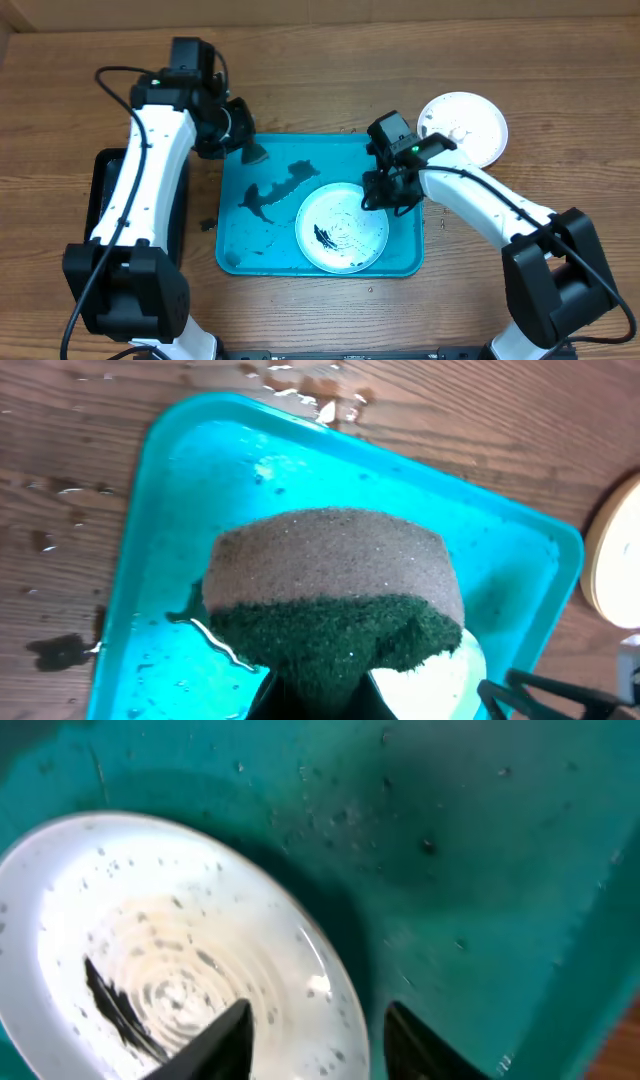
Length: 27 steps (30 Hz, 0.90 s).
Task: Clean dirty plates on tray and stack at the side
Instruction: 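Pull the plate toward tray center, bring the sponge over it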
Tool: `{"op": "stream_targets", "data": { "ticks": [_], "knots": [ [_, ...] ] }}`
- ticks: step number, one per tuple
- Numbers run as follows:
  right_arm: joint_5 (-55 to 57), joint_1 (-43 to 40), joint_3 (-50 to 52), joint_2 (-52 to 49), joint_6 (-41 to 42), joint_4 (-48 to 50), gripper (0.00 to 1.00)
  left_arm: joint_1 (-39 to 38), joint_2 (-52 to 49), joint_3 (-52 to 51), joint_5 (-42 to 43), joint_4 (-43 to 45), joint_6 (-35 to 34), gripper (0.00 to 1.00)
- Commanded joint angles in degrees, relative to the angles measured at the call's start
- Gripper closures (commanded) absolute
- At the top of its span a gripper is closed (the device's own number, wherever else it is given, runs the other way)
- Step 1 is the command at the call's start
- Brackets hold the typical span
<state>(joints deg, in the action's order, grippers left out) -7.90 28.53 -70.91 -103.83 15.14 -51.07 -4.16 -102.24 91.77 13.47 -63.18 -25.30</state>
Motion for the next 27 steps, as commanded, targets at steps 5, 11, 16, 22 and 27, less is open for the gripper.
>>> {"op": "stream_targets", "data": {
  "ticks": [5,11,16,22,27],
  "knots": [
    [1.40,0.02,1.84,-0.79,-1.42,2.23,0.53,-1.55,0.24,0.22,-0.76,0.44,0.90,0.96],
    [1.40,0.00,6.62,-0.85,-1.42,5.84,0.54,-1.55,0.24,0.22,-0.76,0.07,0.94,0.96],
    [1.14,0.00,9.49,-0.87,-1.40,6.67,0.60,-1.55,0.24,0.22,-0.74,0.11,0.92,0.96],
    [-2.21,0.00,9.79,-0.87,-1.38,9.79,0.85,-1.55,0.24,0.22,0.59,0.20,0.92,0.96],
    [-2.71,0.02,9.79,-0.87,5.14,15.85,0.96,-2.01,0.22,0.22,1.55,-0.46,0.92,0.95]
  ]
}}
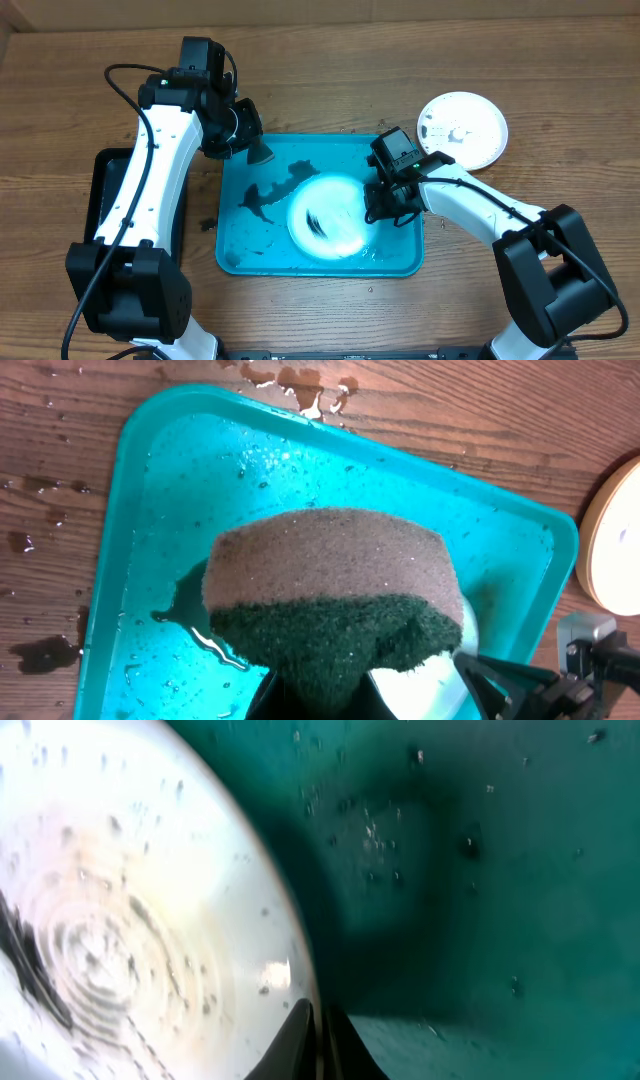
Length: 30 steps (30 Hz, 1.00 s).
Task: Clean dirty plates on tray and stack at the side
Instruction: 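Pull the plate toward tray center, bring the sponge over it, then scrub the light-blue-rimmed plate with the left-held sponge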
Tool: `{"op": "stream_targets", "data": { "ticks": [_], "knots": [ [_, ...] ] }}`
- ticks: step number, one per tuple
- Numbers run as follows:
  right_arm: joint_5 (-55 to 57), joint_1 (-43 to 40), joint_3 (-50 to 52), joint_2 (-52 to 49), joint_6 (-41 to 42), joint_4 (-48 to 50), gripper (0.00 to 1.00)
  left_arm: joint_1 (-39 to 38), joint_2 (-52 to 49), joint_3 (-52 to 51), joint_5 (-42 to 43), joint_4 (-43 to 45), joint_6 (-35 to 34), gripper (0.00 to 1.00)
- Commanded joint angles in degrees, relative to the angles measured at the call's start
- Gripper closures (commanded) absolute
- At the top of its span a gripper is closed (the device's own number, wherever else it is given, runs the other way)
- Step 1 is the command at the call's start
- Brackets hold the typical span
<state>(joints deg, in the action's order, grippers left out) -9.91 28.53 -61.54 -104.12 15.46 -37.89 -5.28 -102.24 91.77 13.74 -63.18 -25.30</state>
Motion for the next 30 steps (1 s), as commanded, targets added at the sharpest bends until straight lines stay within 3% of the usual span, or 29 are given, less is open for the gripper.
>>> {"op": "stream_targets", "data": {
  "ticks": [1,18,30],
  "knots": [
    [-0.72,0.02,0.39,-0.59,6.14,3.61,0.96,-1.16,0.22,0.22,1.29,-0.57,0.92,0.96],
    [0.20,1.88,0.42,-0.98,20.46,11.72,0.96,-12.22,-6.86,0.20,1.36,-1.27,-2.01,0.96],
    [1.66,1.88,0.42,-2.05,22.32,11.69,0.96,-16.83,-15.58,0.20,1.64,-0.20,-3.06,0.96]
  ]
}}
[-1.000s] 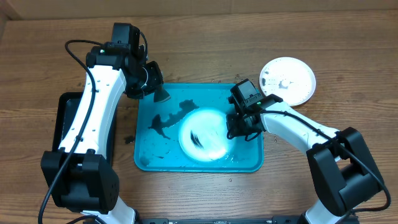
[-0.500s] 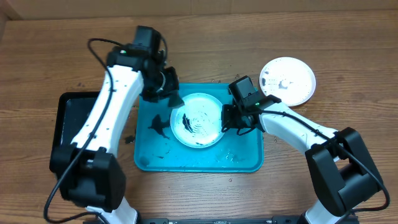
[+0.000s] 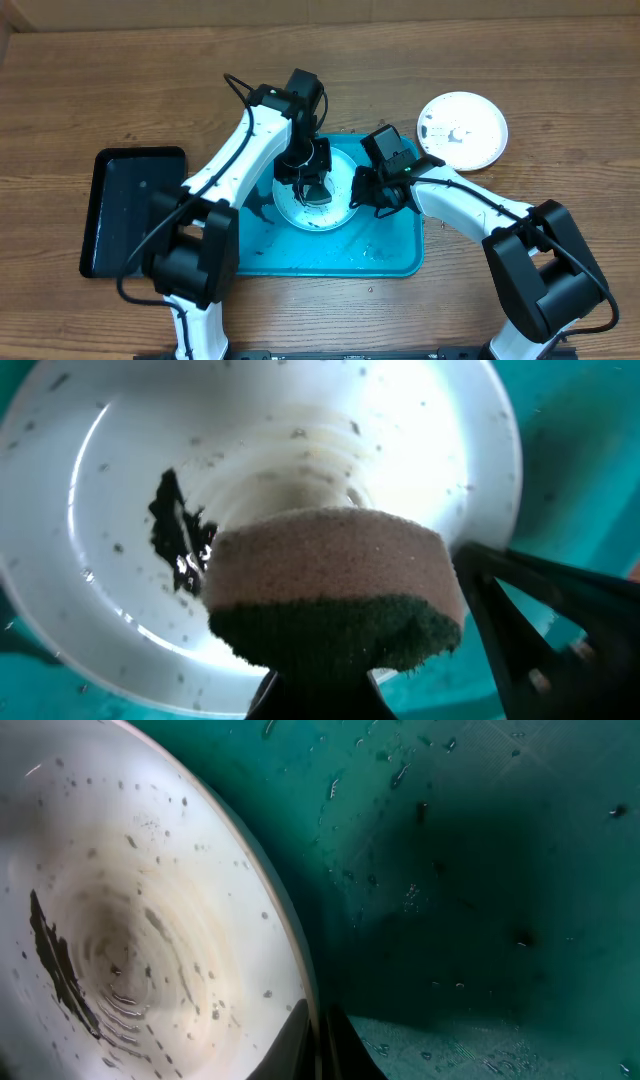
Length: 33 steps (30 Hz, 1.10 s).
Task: Clean dirty plates on tray and stack at the side
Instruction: 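Scrub the light-blue-rimmed plate with the left-held sponge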
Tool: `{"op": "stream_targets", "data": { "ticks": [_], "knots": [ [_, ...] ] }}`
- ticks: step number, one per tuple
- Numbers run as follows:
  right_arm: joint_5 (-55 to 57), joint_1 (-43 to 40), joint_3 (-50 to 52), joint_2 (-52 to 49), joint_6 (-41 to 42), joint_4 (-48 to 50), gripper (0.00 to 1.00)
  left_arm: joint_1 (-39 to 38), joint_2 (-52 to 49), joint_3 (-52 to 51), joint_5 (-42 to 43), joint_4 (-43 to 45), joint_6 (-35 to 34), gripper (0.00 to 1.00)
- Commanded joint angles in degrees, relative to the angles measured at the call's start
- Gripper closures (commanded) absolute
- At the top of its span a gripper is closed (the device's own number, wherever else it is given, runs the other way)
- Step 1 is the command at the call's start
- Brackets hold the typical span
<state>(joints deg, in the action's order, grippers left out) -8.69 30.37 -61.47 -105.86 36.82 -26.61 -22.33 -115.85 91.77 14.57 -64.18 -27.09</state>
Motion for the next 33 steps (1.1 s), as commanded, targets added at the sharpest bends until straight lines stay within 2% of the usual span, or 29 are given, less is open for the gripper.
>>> {"op": "stream_targets", "data": {
  "ticks": [1,12,15,19,25,28,33],
  "knots": [
    [0.42,0.04,0.35,-0.31,0.96,0.39,0.96,0.22,-2.56,0.20,1.05,1.25,-1.20,0.96],
    [0.48,0.04,0.35,-0.31,0.96,0.74,0.96,0.13,-9.77,0.20,2.29,3.28,-1.20,0.96],
    [0.48,0.04,0.35,-0.31,0.96,1.31,0.96,0.20,-10.91,0.20,-2.14,2.91,-1.20,0.96],
    [0.55,0.04,0.35,-0.31,0.94,1.49,0.96,0.24,-10.88,0.22,-15.32,1.09,-1.22,0.96],
    [1.16,0.04,0.35,-0.31,0.92,1.42,0.96,0.24,-10.88,0.22,-29.35,-1.22,-1.22,0.96],
    [1.18,0.04,0.35,-0.31,0.92,1.20,0.96,0.24,-10.88,0.28,-32.57,-1.81,-1.22,0.96],
    [1.14,0.04,0.35,-0.31,0.94,1.22,0.96,0.22,-10.88,1.97,-33.14,-2.01,-1.20,0.96]
  ]
}}
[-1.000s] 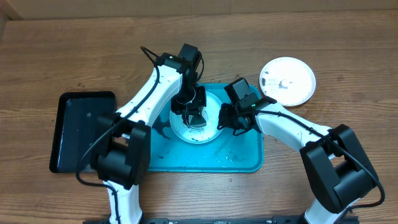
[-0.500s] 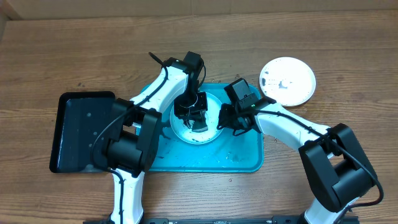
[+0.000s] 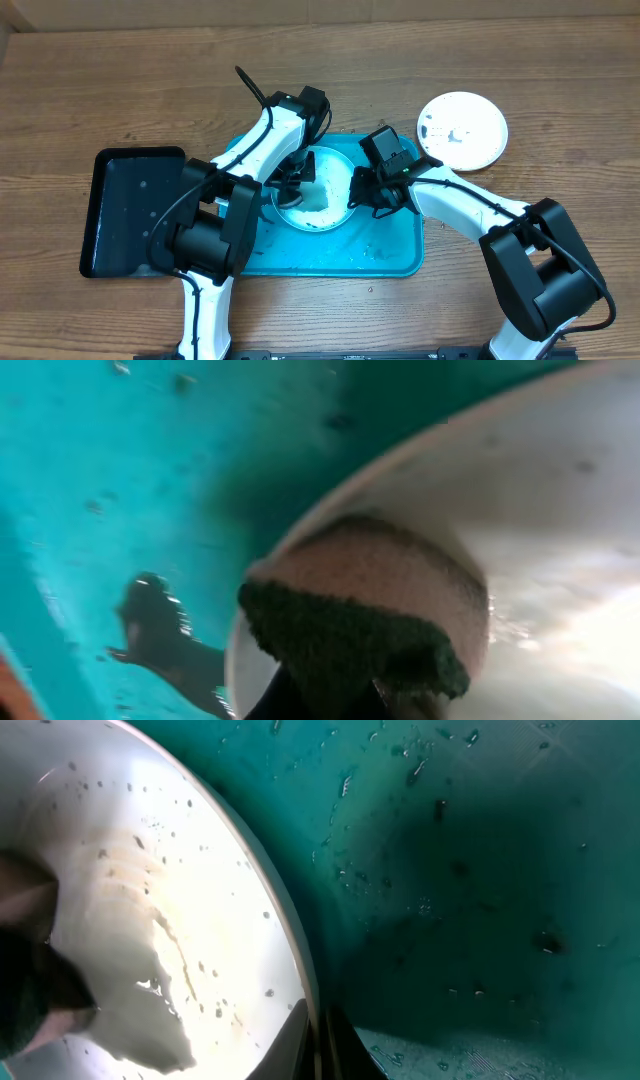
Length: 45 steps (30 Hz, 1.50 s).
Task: Clean dirty plates on tray and stack at the side
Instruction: 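Scrub the light-blue-rimmed plate with the left-held sponge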
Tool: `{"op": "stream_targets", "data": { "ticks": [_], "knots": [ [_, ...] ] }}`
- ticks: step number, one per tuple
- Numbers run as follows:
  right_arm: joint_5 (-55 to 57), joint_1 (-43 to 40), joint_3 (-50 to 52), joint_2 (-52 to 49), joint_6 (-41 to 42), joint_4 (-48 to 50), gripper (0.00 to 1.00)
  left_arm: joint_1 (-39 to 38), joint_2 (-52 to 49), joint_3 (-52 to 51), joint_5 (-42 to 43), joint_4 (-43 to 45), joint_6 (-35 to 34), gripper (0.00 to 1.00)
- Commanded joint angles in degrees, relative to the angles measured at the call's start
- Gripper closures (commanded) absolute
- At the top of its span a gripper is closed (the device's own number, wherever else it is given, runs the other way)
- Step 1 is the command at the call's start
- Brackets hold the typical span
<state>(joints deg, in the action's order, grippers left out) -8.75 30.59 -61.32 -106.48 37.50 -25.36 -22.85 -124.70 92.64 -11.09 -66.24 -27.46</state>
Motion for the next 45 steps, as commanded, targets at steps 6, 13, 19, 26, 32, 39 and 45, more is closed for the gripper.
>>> {"op": "stream_targets", "data": {
  "ticks": [6,13,19,26,32,39,45],
  "knots": [
    [1.16,-0.17,0.20,0.31,0.31,-0.70,0.96,0.74,-2.03,8.22,-2.36,-3.39,-0.79,0.96],
    [1.18,-0.17,0.20,0.31,0.28,-0.39,0.96,0.74,-2.05,12.11,30.32,-2.01,8.26,0.96],
    [1.18,-0.17,0.20,0.31,0.28,-0.20,0.96,0.02,-2.19,10.56,32.72,-2.10,8.17,0.96],
    [1.18,-0.17,0.20,0.31,0.26,-0.39,0.96,-0.13,-2.51,5.88,28.22,-0.39,7.15,0.96],
    [1.18,-0.17,0.20,0.31,0.26,-0.44,0.96,-0.04,-2.51,-1.84,20.13,7.39,6.03,0.96],
    [1.20,-0.17,0.20,0.31,0.26,-0.83,0.96,0.00,-2.49,-5.64,0.44,7.65,6.08,0.96],
    [1.20,-0.17,0.20,0.31,0.24,-0.83,0.96,0.00,-2.47,-5.53,-15.72,4.48,6.08,0.96]
  ]
}}
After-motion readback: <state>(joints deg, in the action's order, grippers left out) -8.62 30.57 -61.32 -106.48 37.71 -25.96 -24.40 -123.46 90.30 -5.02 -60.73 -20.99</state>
